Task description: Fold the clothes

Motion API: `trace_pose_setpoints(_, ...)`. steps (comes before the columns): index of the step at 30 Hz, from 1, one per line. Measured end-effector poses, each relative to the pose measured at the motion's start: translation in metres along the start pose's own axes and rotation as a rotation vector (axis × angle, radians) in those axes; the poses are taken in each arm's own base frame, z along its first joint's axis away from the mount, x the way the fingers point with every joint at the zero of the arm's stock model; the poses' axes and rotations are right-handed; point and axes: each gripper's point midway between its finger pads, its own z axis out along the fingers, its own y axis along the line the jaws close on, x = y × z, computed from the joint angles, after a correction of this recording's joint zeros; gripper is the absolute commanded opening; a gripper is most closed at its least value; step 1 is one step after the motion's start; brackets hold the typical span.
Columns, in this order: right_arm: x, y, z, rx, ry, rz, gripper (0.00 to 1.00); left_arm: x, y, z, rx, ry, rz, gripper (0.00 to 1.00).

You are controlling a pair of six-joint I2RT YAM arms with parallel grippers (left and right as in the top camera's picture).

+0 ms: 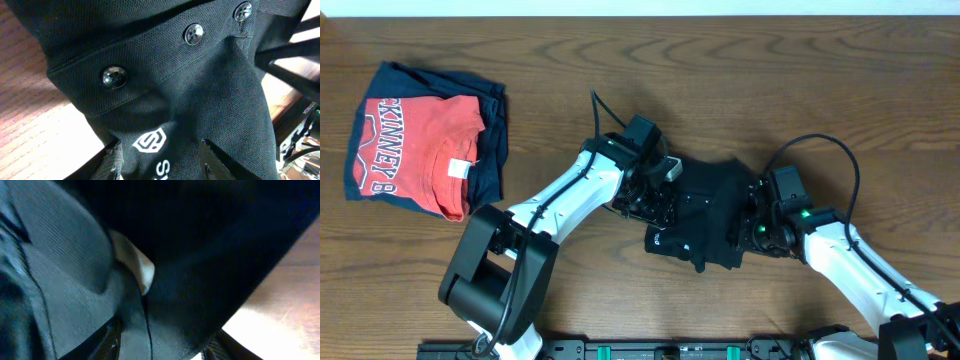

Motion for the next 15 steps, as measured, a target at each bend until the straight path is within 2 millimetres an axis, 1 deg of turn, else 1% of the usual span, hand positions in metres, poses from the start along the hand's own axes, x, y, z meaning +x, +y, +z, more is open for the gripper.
trace_pose_setpoints(4,0.005,0.004,0.002,-0.032,0.018,-0.042,0.24,0.000,0.000,0.000,0.000,0.000,0.000,0.51)
trace_pose_setpoints(5,0.005,0.006,0.002,-0.043,0.018,-0.055,0.22,0.000,0.000,0.000,0.000,0.000,0.000,0.51)
trace_pose_setpoints(8,0.005,0.009,0.002,-0.064,0.020,-0.088,0.03,0.000,0.000,0.000,0.000,0.000,0.000,0.51)
trace_pose_setpoints(9,0.005,0.010,0.002,-0.070,0.021,-0.091,0.01,0.000,0.000,0.000,0.000,-0.001,0.000,0.51)
trace_pose_setpoints(15,0.002,0.009,0.000,-0.086,0.018,-0.089,0.01,0.000,0.000,0.000,0.000,0.000,0.000,0.51)
